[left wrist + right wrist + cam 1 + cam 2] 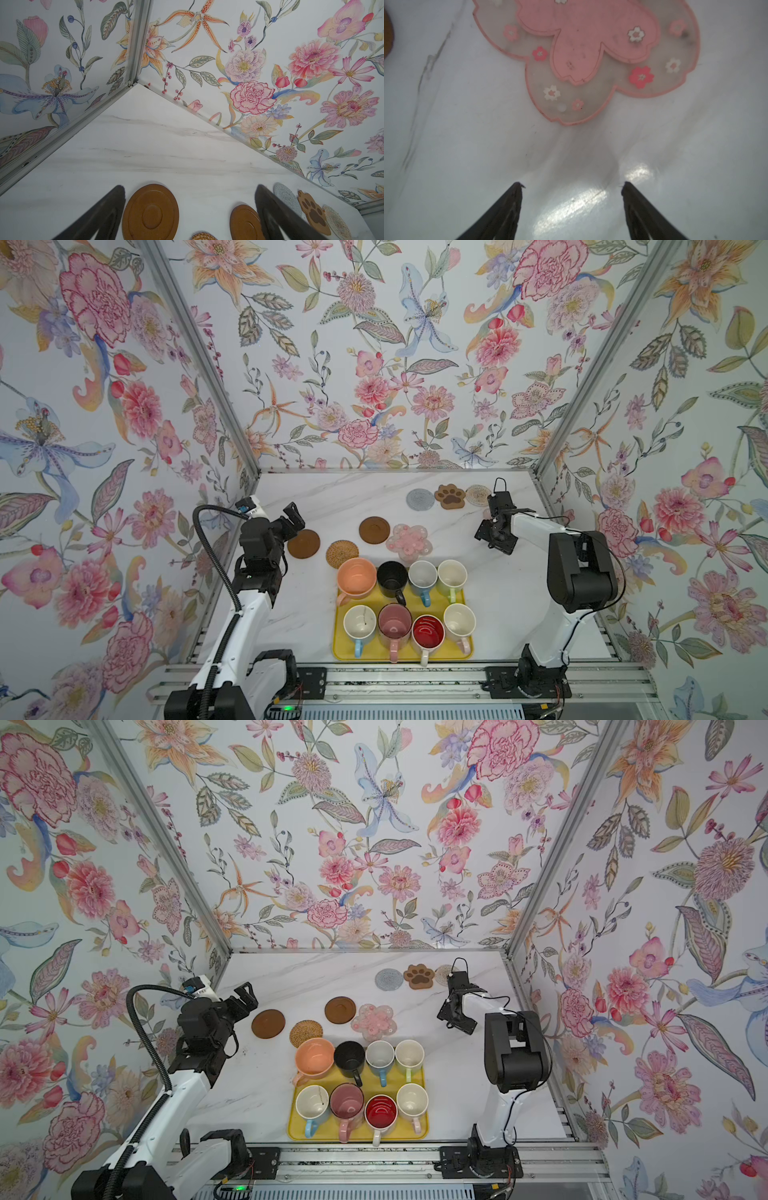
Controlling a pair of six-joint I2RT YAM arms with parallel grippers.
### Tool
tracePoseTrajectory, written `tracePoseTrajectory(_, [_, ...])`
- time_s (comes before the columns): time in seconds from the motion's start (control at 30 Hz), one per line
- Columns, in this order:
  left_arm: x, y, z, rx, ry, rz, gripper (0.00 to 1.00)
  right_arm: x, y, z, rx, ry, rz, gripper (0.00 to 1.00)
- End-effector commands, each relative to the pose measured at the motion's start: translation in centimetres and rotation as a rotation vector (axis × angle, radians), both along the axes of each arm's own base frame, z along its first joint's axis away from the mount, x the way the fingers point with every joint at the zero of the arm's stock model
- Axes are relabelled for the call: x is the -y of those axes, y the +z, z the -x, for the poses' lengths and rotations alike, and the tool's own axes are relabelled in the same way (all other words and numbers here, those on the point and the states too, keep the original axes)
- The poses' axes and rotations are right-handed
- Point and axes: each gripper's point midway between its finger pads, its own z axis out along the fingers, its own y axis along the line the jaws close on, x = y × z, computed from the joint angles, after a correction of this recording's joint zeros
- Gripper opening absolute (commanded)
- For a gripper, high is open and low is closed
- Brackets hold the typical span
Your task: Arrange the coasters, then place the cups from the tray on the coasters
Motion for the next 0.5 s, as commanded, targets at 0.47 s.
tracePoseTrajectory(0.47, [-0.6, 0.8, 0.4, 0.028, 0.014, 0.001, 0.99, 3.6, -2.9, -3.2, -0.031, -0.097, -0.043, 0.58])
